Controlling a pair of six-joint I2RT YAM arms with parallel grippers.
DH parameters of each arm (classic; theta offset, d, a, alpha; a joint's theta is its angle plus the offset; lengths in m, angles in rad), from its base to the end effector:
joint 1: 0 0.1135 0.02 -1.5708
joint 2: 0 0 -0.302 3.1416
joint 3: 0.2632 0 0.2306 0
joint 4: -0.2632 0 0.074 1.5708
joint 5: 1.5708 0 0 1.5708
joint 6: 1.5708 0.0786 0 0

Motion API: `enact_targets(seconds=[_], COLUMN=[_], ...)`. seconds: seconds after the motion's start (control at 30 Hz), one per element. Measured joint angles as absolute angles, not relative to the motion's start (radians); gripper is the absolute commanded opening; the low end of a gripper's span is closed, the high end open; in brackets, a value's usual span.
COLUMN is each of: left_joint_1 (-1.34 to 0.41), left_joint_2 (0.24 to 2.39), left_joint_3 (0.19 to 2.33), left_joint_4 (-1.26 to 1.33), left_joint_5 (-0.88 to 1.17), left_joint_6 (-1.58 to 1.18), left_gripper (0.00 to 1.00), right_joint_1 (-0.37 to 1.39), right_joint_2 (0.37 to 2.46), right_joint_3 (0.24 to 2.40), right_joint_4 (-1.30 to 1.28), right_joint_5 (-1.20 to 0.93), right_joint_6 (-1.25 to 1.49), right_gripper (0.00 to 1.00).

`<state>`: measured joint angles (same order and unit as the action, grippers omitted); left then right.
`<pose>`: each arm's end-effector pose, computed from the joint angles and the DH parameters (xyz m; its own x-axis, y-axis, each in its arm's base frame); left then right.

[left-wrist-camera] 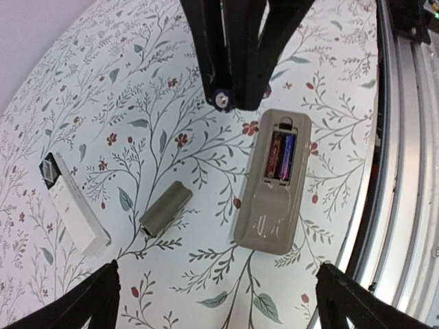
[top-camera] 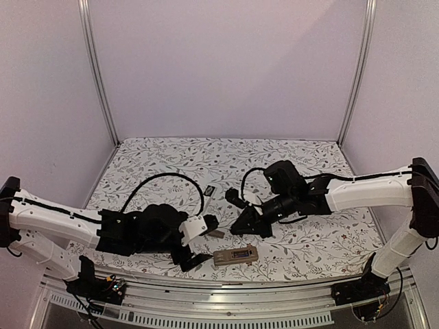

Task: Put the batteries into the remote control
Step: Pass from the left arm to the right, then place the battery in the battery compartment.

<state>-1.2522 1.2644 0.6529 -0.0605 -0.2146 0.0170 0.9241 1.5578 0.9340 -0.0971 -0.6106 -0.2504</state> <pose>0.0985 -0.2452 0.2289 -0.1801 0.5990 -0.7802 0.8789 0.4542 0.1459 0.1664 0.2952 0.2428 -0.1590 -0.5475 -0.8216 -0.9835 0.0147 0.1805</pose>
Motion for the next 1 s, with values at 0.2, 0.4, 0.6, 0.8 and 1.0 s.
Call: enact_targets(seconds=[0.2,0.4,0.6,0.8,1.0], left_joint_1=[-1.291,-1.315,-1.317,-1.318,-1.318], left_joint_2=[1.382,1.463,1.471,1.470,1.470], left_joint_3=[0.642,0.642,0.642,0.642,0.642], left_joint_4=[-0.120,-0.132,-0.115,-0.099,-0.094], left_joint_5=[-0.265,-0.286,-0.285,-0.286,-0.294], left_joint_6=[0.046,0.100,0.165,0.199,0.215], left_gripper=[0.93,0.92,0.92,0.92,0.92], right_joint_1=[0.949,0.950,0.950,0.951,0.953], right_joint_2=[1.677,1.715,1.750,1.773,1.782], right_joint_3=[0.944,0.943,0.943,0.943,0.943], right_joint_4=[-0.112,-0.101,-0.090,-0.098,-0.108], right_joint_5=[-0.610,-0.608,-0.602,-0.585,-0.575], right_joint_6=[-0.338,-0.401,-0.450,-0.483,-0.503], right_gripper=[0.00,0.00,0.00,0.00,0.00])
